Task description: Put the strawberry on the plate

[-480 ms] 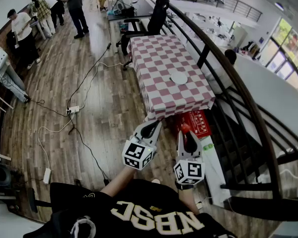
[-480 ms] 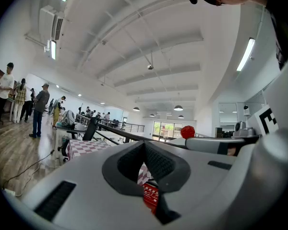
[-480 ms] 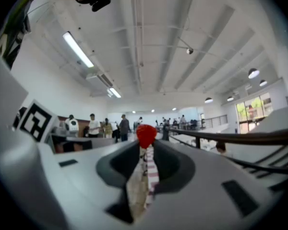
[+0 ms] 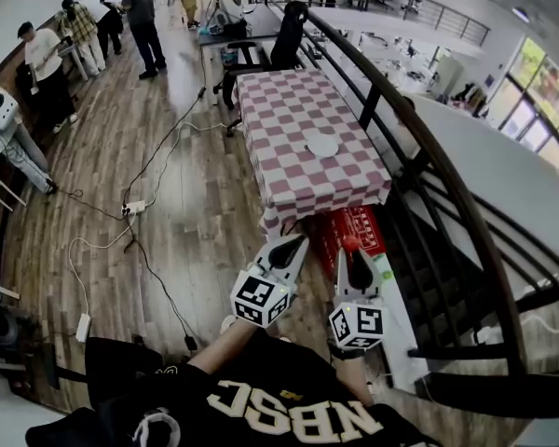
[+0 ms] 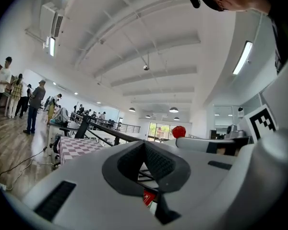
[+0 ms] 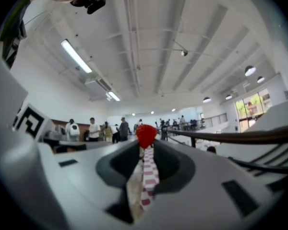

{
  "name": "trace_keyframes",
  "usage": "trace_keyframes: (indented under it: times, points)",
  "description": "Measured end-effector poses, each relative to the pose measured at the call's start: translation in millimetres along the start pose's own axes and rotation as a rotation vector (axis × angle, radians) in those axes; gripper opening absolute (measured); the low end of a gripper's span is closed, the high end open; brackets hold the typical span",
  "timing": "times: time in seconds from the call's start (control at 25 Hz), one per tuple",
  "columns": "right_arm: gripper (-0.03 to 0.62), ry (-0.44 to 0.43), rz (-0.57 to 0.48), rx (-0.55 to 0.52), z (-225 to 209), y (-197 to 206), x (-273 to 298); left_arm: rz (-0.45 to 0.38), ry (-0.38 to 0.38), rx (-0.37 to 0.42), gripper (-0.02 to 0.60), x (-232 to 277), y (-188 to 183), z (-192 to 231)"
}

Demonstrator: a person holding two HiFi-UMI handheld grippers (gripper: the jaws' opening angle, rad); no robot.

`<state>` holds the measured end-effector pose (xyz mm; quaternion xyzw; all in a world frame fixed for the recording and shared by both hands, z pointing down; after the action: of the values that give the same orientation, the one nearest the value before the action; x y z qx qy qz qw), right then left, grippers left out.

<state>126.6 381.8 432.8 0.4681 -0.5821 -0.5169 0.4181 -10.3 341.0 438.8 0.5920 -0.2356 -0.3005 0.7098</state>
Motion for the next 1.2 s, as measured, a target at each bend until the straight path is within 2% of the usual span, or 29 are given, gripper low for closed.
trace_keyframes:
  times: [0.12,0.32,0.52,0.76,1.0,1.2]
  points:
    - [0.097,0.003,0.044,0.028,-13.6,16.6,-2.2,0.06,-0.011,0.037,0.009,3.2,19.2,-4.9]
    - [0.097,-0.018,0.096,0.036,-21.6,39.2,11.7,0.103,-0.06,0.017,0.009,16.2,33.0,19.6]
    - [0.098,0.015,0.147,0.06,-42.6,62.1,45.7,0.141,-0.024,-0.003,0.009,58.3,51.8,40.7]
    - [0.098,0.072,0.124,0.035,-79.5,55.3,136.2,0.135,0.045,-0.003,0.009,149.3,50.4,99.7]
    - [0.098,0.114,0.11,0.028,-103.5,35.5,240.8,0.076,0.088,-0.014,0.009,233.7,13.9,174.1]
    - [0.098,0.052,0.105,0.019,-100.4,27.8,332.8,0.058,0.077,0.001,0.009,274.4,-6.7,236.4]
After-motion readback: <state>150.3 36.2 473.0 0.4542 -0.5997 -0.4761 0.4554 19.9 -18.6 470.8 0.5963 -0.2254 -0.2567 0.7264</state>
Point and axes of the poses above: the fingertips, and each gripper's own axes: x forward along the fingers, z to its left, y out of its underside, the point moved 5 cm from there along -x, backward along the fingers, and after that the axes turned 1 degree about y, right-handed, at the moved point
